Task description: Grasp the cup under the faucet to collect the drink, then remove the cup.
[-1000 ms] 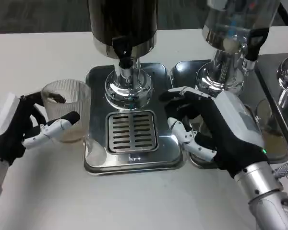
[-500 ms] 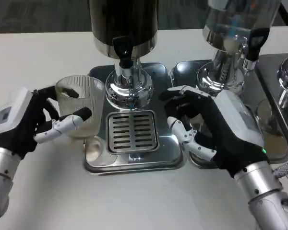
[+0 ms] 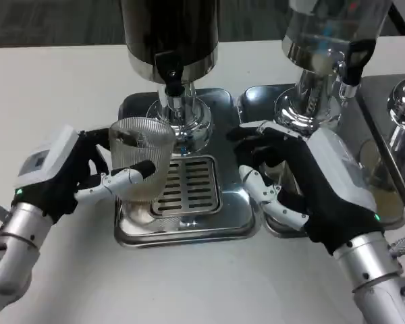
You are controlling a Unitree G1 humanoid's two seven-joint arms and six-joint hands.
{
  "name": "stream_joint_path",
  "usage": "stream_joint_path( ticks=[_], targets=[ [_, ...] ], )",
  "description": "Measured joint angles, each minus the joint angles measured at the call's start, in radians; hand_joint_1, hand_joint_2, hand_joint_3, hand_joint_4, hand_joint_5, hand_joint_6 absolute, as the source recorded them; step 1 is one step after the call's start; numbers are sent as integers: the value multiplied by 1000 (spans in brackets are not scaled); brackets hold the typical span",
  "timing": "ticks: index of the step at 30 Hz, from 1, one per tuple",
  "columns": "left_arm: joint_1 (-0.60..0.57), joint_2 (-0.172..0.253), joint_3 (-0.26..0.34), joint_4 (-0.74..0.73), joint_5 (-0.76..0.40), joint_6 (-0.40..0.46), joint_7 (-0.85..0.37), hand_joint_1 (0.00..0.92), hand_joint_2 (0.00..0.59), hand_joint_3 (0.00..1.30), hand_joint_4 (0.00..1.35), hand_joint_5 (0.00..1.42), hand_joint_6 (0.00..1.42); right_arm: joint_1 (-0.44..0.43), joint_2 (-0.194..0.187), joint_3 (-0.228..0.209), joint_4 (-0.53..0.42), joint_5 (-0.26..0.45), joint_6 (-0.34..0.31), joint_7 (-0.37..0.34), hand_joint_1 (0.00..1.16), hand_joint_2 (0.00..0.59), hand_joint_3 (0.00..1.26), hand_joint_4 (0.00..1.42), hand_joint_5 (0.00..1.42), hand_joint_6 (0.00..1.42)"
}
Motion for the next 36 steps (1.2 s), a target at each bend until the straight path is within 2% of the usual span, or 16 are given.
stream_joint_path(
  ticks=[10, 17, 20, 26, 29, 36],
  targets=[
    [-27, -22, -28, 5, 7, 9, -5, 133, 231, 561, 613, 851, 1113, 18, 8, -5, -29, -13, 10, -6, 382, 461, 405, 459, 540, 515],
    [-55, -26, -60, 8, 35, 20, -21, 131, 227, 556, 597, 809, 1061, 22, 11, -7, -33, -15, 14, -6, 382, 461, 405, 459, 540, 515],
    [-61, -30, -65, 8, 39, 23, -24, 116, 220, 508, 527, 717, 974, 23, 11, -7, -34, -16, 16, -6, 382, 461, 405, 459, 540, 515],
    [-81, -30, -86, 7, 41, 28, -53, 70, 196, 469, 483, 647, 862, 24, 11, -7, -34, -16, 18, -6, 382, 461, 405, 459, 540, 515],
    [-87, -30, -94, 6, 40, 29, -77, 38, 176, 424, 406, 538, 676, 24, 11, -7, -34, -16, 18, -6, 382, 461, 405, 459, 540, 515],
    [-90, -27, -93, 3, 29, 30, -127, 10, 159, 406, 391, 515, 635, 23, 13, -7, -34, -15, 18, -6, 382, 461, 405, 459, 540, 515]
  ],
)
